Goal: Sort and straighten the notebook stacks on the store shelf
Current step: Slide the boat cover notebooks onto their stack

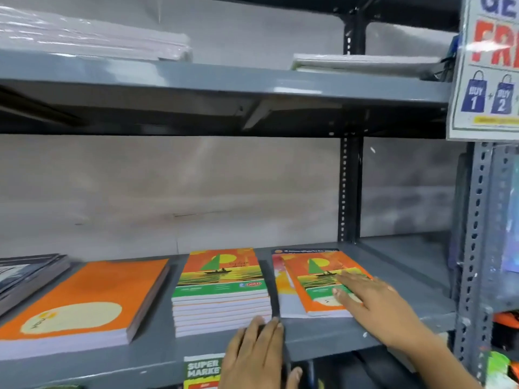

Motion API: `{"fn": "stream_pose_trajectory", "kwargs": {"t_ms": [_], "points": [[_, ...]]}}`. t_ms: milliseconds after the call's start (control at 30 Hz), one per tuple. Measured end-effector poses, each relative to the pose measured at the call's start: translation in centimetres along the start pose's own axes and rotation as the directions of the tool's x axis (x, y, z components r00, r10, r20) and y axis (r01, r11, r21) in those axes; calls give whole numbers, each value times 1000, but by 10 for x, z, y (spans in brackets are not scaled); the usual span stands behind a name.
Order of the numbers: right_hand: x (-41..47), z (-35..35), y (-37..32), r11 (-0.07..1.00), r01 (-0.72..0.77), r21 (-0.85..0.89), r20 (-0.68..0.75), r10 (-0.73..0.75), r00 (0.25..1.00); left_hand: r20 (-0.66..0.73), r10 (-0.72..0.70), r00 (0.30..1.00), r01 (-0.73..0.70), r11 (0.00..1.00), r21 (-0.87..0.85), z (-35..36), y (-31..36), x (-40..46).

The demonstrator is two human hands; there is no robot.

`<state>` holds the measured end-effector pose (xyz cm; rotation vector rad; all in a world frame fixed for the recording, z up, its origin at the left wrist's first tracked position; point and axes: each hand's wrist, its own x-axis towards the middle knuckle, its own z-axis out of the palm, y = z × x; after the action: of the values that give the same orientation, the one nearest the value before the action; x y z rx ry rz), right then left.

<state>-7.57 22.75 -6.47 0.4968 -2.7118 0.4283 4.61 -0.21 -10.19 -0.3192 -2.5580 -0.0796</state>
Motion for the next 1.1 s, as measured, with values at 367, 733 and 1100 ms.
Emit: {"fn": "stream_pose_trajectory", "kwargs": {"t_ms": [367,733,1100], "points": [[-22,-7,-1,988,142,-66,-22,-144,989,-162,-52,985,59,997,40,8,-2,-18],[-4,-22,-25,999,49,18,-686,-23,727,-402,-139,905,164,986,28,3,-44,-47],[17,3,-149,695,669,-264,-366,-714,597,-525,-106,845,130,991,10,15,-42,-50]]}}
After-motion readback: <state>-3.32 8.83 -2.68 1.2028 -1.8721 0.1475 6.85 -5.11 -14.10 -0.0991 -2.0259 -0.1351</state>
